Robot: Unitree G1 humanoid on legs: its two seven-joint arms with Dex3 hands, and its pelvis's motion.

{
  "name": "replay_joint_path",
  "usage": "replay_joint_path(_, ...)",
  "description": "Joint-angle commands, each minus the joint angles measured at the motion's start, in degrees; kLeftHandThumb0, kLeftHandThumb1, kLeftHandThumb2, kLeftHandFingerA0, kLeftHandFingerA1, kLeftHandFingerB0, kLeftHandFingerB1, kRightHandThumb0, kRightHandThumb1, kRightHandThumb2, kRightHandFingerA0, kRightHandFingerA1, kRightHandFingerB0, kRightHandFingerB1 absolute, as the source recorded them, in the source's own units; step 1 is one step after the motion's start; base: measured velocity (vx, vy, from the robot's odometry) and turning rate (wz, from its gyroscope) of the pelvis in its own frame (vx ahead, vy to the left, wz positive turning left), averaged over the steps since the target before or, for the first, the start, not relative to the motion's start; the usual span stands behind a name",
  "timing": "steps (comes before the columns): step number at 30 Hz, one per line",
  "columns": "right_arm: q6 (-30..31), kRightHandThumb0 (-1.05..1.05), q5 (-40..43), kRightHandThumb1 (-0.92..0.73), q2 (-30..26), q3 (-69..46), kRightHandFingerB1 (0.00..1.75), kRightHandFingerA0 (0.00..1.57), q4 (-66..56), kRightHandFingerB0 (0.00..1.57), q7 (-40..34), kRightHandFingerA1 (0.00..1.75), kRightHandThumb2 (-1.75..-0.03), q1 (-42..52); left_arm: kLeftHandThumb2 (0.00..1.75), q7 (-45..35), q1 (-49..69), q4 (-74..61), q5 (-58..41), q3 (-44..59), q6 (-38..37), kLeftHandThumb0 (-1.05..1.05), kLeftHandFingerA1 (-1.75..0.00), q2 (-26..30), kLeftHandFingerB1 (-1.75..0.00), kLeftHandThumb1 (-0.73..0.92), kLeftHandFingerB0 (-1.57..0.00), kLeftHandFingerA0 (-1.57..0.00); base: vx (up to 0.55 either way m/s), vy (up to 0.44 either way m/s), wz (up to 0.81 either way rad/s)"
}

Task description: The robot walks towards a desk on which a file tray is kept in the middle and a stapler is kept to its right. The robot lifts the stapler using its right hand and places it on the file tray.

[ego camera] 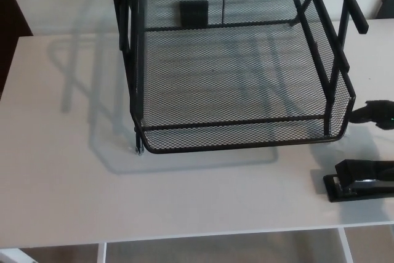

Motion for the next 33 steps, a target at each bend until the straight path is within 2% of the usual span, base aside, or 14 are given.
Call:
replay_joint_path(1, 3.4, -0.58, -5.7, -0.56, 1.0, 1.6, 0.28, 0.15, 0.8, 0.19, 0.9, 0.37, -0.57, -0.3, 0.99, -0.3, -0.6, 0.3, -0.1, -0.2, -0.2, -0.83, -0.79, 0.9, -0.76, 0.53, -0.33, -0.28, 0.0, 0.0, 0.0)
replay_joint_path(6, 2.4, -0.56, -9.6, -0.56, 1.3, 3.8, 0.28, 0.12, 3.2, 0.17, 0.0, 0.42, -0.58, 0.4, 1.07, 0.6, -1.5, 1.4, 0.6, -1.1, -1.4, -0.88, -0.75, 0.9, -0.73, 0.48, -0.31, -0.28, 0.0, 0.0, 0.0)
replay_joint_path(7, 3.3, -0.34, -11.0, -0.39, 1.3, 4.8, 0.49, 0.02, 3.8, 0.0, 0.3, 0.52, -0.94, 0.3, 1.07, 0.8, -1.9, 1.8, 0.4, -1.0, -0.7, -0.84, -0.75, 0.9, -0.73, 0.46, -0.32, -0.29, 0.0, 0.0, 0.0)
replay_joint_path(8, 2.9, -0.56, -11.3, -0.55, 1.0, 4.9, 0.27, 0.14, 3.5, 0.16, 0.0, 0.42, -0.58, 0.8, 0.79, 0.8, -1.8, 1.8, 0.8, -1.4, -1.3, -0.85, -0.91, 1.0, -0.82, 0.61, -0.34, -0.29, 0.0, 0.0, 0.0)
replay_joint_path(12, 2.4, -0.57, -12.7, -0.54, 1.1, 4.9, 0.27, 0.14, 4.4, 0.14, -0.8, 0.43, -0.58, 1.5, 0.8, 1.6, -2.5, 2.1, 1.6, -2.7, -1.1, -0.84, -0.84, 1.1, -0.77, 0.61, -0.34, -0.33, 0.0, 0.0, 0.0)
replay_joint_path(13, 2.9, -0.35, -14.6, -0.36, 1.0, 5.9, 0.5, 0.02, 4.5, 0.0, -1.0, 0.52, -0.93, 1.6, 1.07, 1.1, -2.7, 2.3, 0.9, -2.4, -1.1, -0.87, -0.78, 1.0, -0.75, 0.48, -0.39, -0.38, 0.0, 0.0, 0.0)
replay_joint_path(14, 2.9, -0.35, -14.7, -0.36, 1.1, 5.8, 0.5, 0.02, 4.5, 0.0, -1.0, 0.52, -0.93, 1.6, 1.07, 1.1, -2.8, 2.3, 0.9, -2.4, -1.1, -0.87, -0.78, 1.1, -0.75, 0.48, -0.39, -0.38, 0.0, 0.0, 0.0)
replay_joint_path(15, 2.5, -0.67, -16.1, -0.44, 1.0, 6.2, 0.38, 0.13, 4.5, 0.07, -1.9, 0.5, -0.78, 1.7, 1.07, 0.8, -2.9, 2.3, 0.5, -2.3, -1.0, -0.87, -0.8, 1.1, -0.77, 0.47, -0.42, -0.4, 0.0, 0.0, 0.0)
replay_joint_path(21, 2.7, -0.59, -23.8, -0.43, 1.1, 9.4, 0.38, 0.11, 4.0, 0.07, -7.1, 0.49, -0.74, 3.6, 1.06, 1.2, -3.3, 2.5, 0.7, -2.7, -0.4, -0.87, -0.79, 0.9, -0.75, 0.48, -0.41, -0.39, 0.0, 0.0, 0.0)
replay_joint_path(23, 2.2, -0.53, -26.3, -0.54, 1.8, 9.7, 0.29, 0.33, 3.7, 0.23, -12.4, 0.51, -0.57, 5.2, 1.06, 0.5, -3.1, 2.3, 0.3, -2.4, -0.4, -0.86, -0.78, 1.1, -0.75, 0.47, -0.41, -0.38, 0.0, 0.0, 0.0)
replay_joint_path(26, 0.4, -0.3, -30.5, -0.65, 4.5, 9.6, 0.37, 0.79, 7.1, 0.48, -28.6, 1.42, -0.59, 7.8, 1.05, 0.7, -3.4, 2.3, 0.6, -2.7, -0.2, -0.87, -0.77, 1.3, -0.75, 0.46, -0.39, -0.34, 0.0, 0.0, 0.0)
replay_joint_path(28, -0.8, -0.2, -32.7, -0.69, 5.2, 10.1, 0.48, 0.9, 9.1, 0.68, -35.9, 1.57, -0.6, 8.1, 0.76, 1.2, -3.5, 2.5, 0.6, -2.6, -0.2, -0.81, -0.86, 1.1, -0.78, 0.59, -0.37, -0.34, 0.0, 0.0, 0.0)
replay_joint_path(32, -4.1, -0.34, -34.6, -0.53, 5.9, 10.4, 0.81, 0.95, 11.2, 0.94, -46.9, 1.52, -0.7, 8.8, 0.78, 1.1, -3.3, 1.9, 1.4, -3.4, -0.2, -0.8, -0.87, 1.5, -0.79, 0.6, -0.42, -0.37, 0.0, 0.0, 0.0)
replay_joint_path(33, -4.1, -0.34, -35.3, -0.55, 6.1, 10.6, 0.69, 0.84, 11.6, 0.92, -49.2, 1.67, -0.59, 8.9, 0.76, 1.5, -3.4, 2.0, 1.6, -3.6, 0.0, -0.79, -0.85, 1.5, -0.77, 0.6, -0.44, -0.42, 0.0, 0.0, 0.0)
